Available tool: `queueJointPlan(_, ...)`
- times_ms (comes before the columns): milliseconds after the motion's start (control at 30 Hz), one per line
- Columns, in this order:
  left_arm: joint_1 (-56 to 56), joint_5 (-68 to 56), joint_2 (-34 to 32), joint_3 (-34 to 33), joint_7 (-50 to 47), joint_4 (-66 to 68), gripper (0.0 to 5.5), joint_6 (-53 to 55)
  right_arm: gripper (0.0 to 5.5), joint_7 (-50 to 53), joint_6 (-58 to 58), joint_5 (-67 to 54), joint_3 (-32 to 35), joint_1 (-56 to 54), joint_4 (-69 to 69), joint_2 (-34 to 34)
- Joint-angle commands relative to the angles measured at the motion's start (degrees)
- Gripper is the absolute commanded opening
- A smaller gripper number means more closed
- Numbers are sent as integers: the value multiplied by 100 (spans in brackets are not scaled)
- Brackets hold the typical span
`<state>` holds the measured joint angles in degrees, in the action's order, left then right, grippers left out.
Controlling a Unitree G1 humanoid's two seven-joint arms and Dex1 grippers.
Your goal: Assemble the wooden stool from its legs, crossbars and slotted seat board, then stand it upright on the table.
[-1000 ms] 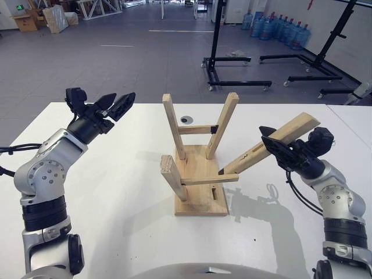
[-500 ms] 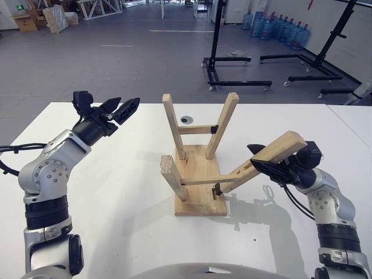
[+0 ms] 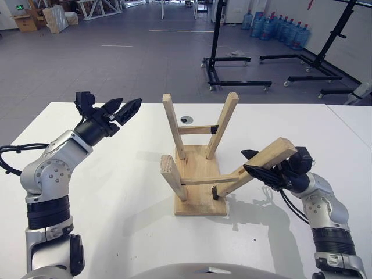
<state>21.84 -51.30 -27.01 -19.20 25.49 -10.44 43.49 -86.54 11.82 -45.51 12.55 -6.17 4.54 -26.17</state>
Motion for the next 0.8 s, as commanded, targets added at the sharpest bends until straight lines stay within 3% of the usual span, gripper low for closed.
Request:
queueJointPlan(33,-54,18,3,48,-24,-72,498,61,205,-24,-50,74,-61,-8,-70,-46)
queueJointPlan(800,-164,2,77,165,-1,-189,498,75,205,-333,-279,320,-407,-102,-81,-252)
